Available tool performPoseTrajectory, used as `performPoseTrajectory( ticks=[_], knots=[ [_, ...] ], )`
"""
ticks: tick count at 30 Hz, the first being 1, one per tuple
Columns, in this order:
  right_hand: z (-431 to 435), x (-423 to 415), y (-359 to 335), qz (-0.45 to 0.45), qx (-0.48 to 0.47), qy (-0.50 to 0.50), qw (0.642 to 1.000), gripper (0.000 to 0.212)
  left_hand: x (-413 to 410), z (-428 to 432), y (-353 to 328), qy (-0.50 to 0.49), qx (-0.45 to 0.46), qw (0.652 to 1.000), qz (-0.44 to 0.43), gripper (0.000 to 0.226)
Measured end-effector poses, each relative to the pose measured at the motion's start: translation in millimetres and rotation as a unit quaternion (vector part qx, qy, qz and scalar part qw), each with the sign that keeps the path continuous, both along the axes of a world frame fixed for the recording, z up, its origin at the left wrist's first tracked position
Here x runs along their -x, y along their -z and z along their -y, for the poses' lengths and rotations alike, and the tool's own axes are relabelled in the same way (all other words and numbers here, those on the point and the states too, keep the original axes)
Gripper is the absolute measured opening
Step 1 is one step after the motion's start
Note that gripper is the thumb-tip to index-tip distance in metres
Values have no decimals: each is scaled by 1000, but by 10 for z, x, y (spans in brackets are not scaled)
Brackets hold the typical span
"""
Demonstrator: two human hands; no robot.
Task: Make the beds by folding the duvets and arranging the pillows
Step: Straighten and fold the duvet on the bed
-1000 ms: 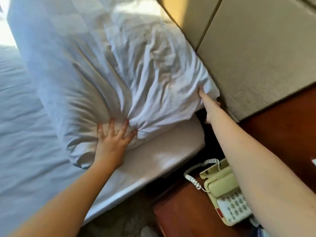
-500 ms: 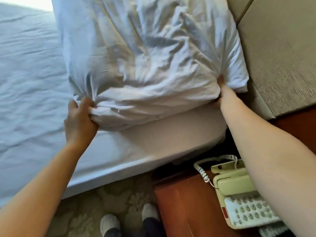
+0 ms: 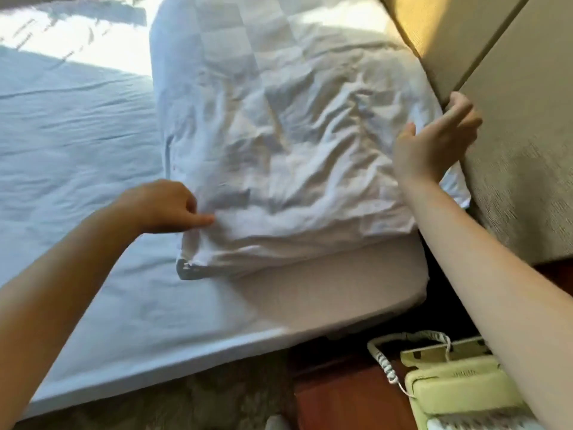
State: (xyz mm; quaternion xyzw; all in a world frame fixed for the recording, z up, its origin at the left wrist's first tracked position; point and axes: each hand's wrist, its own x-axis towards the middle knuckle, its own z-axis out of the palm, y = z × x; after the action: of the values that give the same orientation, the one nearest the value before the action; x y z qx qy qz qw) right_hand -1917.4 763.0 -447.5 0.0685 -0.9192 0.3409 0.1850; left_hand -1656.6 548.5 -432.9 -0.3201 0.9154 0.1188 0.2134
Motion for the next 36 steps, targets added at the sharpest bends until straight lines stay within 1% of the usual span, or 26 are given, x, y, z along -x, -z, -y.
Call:
performPoseTrajectory(
  ticks=[1, 2, 3, 4, 5, 6, 7, 8, 10, 13, 14, 15, 16, 18, 19, 20, 21, 22, 24, 25, 26, 27, 30, 31, 33, 36],
  knots=[
    [146, -67, -53, -4, -31, -88, 996, 63, 122, 15, -85, -27, 88, 987, -130, 46],
    [260, -112, -5, 47, -76, -160, 983, 70, 233, -41, -68, -60, 134, 960, -237, 65],
    [323, -150, 111, 125, -151, -212, 958, 78, 337, -165, -18, -84, 127, 951, -268, 88],
    [327, -181, 282, 202, -237, -240, 920, 85, 404, -287, 135, -98, 81, 965, -228, 103],
    [309, -185, 446, 240, -296, -248, 891, 89, 429, -429, 351, -102, 35, 981, -162, 107],
    [306, -183, 542, 257, -324, -246, 877, 93, 422, -509, 587, -109, 10, 988, -110, 106],
    [344, -164, 574, 270, -335, -241, 870, 95, 406, -528, 747, -116, 1, 990, -80, 104],
    [399, -156, 517, 285, -346, -237, 862, 98, 382, -493, 803, -116, -3, 991, -73, 104],
    [495, -164, 323, 338, -391, -225, 826, 105, 324, -448, 680, -100, -10, 994, -35, 110],
    [418, -348, 17, 418, -458, -198, 760, 112, 133, -583, 302, -13, 18, 993, 112, 120],
    [388, -483, -95, 443, -455, -191, 749, 109, 20, -679, 145, 5, 6, 987, 158, 119],
    [347, -610, -76, 469, -457, -192, 731, 107, -101, -761, 15, 12, -30, 979, 201, 115],
    [344, -742, -145, 490, -477, -217, 696, 110, -221, -806, -104, 15, -76, 968, 238, 108],
    [352, -999, -311, 548, -523, -283, 588, 121, -504, -745, -305, 25, -130, 943, 304, 93],
    [399, -1095, -481, 569, -528, -308, 550, 116, -660, -664, -450, 26, -136, 937, 322, 87],
    [456, -1183, -698, 589, -517, -315, 536, 99, -832, -546, -627, 18, -129, 940, 315, 82],
    [492, -1260, -909, 598, -483, -326, 550, 82, -1025, -398, -816, -4, -103, 955, 277, 75],
    [562, -1349, -1125, 588, -452, -334, 582, 70, -1237, -238, -1017, -35, -66, 971, 227, 66],
    [715, -1522, -1508, 512, -390, -362, 674, 51, -1702, 151, -1437, -107, -2, 984, 144, 53],
    [776, -1611, -1656, 468, -361, -370, 716, 37, -1957, 355, -1627, -135, 14, 983, 123, 49],
    [832, -1737, -1841, 434, -335, -377, 746, 26, -2217, 562, -1793, -156, 21, 982, 107, 47],
    [883, -1866, -1993, 426, -311, -382, 759, 22, -2468, 765, -1925, -172, 22, 980, 93, 46],
    [998, -2342, -2343, 446, -299, -376, 755, 29, -3169, 1297, -2289, -192, 35, 979, 60, 42],
    [1031, -2522, -2447, 443, -292, -374, 761, 31, -3376, 1425, -2434, -191, 43, 980, 42, 39],
    [1131, -2903, -2655, 421, -261, -375, 784, 35, -3729, 1607, -2759, -183, 57, 981, 5, 32],
    [1398, -3563, -2994, 366, -228, -386, 815, 38, -4298, 1783, -3220, -168, 84, 981, -39, 31]
  ],
)
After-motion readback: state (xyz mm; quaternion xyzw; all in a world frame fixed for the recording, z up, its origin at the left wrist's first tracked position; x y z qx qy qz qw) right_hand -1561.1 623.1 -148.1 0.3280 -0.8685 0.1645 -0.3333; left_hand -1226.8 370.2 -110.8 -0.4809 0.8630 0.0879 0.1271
